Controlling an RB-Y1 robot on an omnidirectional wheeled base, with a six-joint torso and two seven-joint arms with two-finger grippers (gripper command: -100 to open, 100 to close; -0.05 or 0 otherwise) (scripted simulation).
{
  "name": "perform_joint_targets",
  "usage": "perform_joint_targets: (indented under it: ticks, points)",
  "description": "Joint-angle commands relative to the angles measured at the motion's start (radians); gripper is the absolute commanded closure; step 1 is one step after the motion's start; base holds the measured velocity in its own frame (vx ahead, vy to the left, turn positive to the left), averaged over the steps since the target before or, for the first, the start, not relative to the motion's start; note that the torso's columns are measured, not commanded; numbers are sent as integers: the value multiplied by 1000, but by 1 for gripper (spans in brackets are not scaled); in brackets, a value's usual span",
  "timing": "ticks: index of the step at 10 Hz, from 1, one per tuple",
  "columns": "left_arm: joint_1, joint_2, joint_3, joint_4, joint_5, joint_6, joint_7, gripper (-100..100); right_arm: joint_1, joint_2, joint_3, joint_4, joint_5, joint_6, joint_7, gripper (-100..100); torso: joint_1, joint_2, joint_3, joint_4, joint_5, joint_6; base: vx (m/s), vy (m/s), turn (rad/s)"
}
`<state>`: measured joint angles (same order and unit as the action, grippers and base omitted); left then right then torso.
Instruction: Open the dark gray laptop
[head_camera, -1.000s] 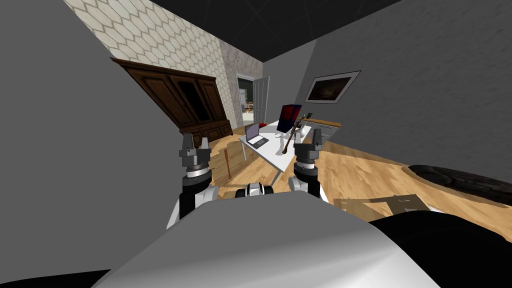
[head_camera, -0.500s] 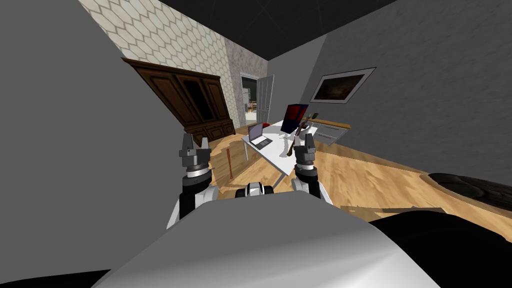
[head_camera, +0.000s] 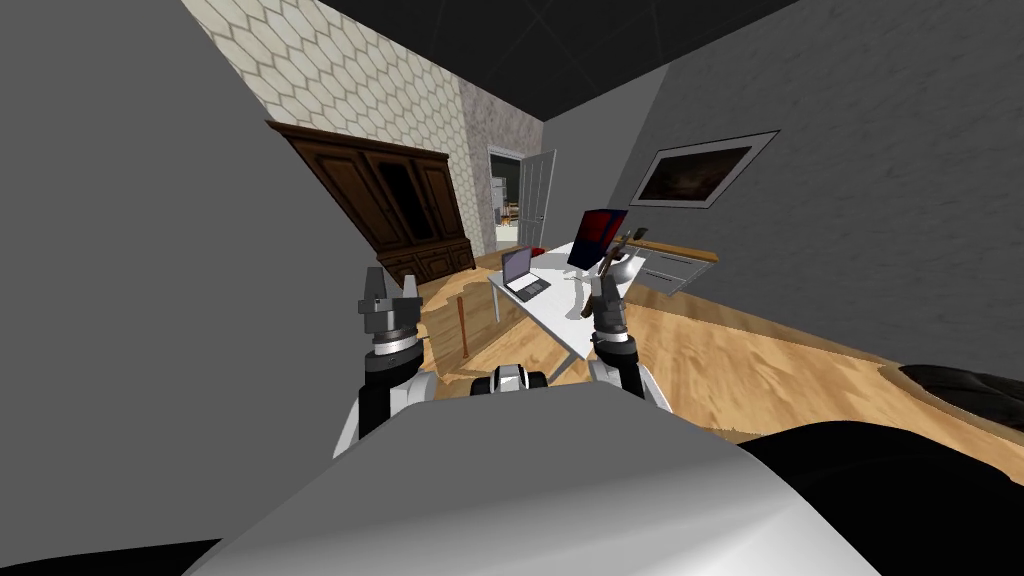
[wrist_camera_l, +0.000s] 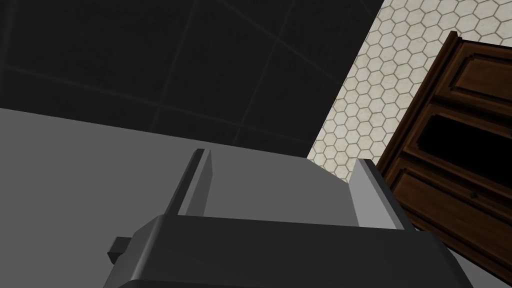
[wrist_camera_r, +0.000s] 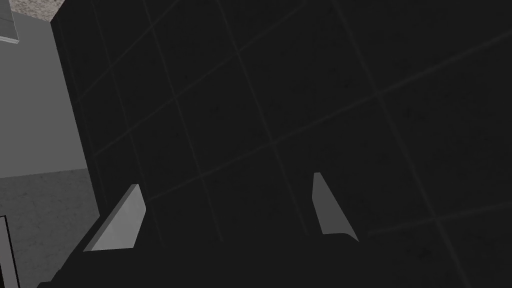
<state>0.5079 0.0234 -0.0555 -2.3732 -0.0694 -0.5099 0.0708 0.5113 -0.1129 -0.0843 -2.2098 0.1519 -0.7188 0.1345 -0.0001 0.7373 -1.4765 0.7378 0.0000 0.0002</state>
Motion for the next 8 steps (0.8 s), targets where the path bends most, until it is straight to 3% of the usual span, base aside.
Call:
perform_joint_targets:
  ticks: [1, 2, 3, 4, 6, 7, 8]
  points:
    - [0, 0, 0, 0, 0, 0, 0, 0, 0, -24, -26, 39, 16, -22, 73, -100, 1, 0, 0, 0, 0, 0, 51, 26, 60]
    - [0, 0, 0, 0, 0, 0, 0, 0, 0, -47, -51, 76, 29, -44, 104, -100, 1, 1, 1, 0, 0, 0, 73, 38, 128]
    - [0, 0, 0, 0, 0, 0, 0, 0, 0, -47, -51, 76, 29, -44, 131, -100, 1, 0, 0, 0, 0, 0, 62, 28, 68]
    - [0, 0, 0, 0, 0, 0, 0, 0, 1, -69, -77, 116, 44, -67, 159, -100, 0, 1, 0, 0, 0, 0, 64, 28, 133]
    - [0, 0, 0, 0, 0, 0, 0, 0, 1, -69, -77, 116, 44, -67, 200, -100, 0, 1, 1, 0, 0, 0, 43, 12, 28]
    - [0, 0, 0, 0, 0, 0, 0, 0, 2, -93, -105, 158, 60, -92, 238, -100, -1, 3, 2, 1, 0, 0, 63, 15, 140]
    - [0, 0, 0, 0, 0, 0, 0, 0, 2, -93, -105, 158, 60, -92, 264, -100, 0, 0, 1, 0, 0, -1, 58, 12, 86]
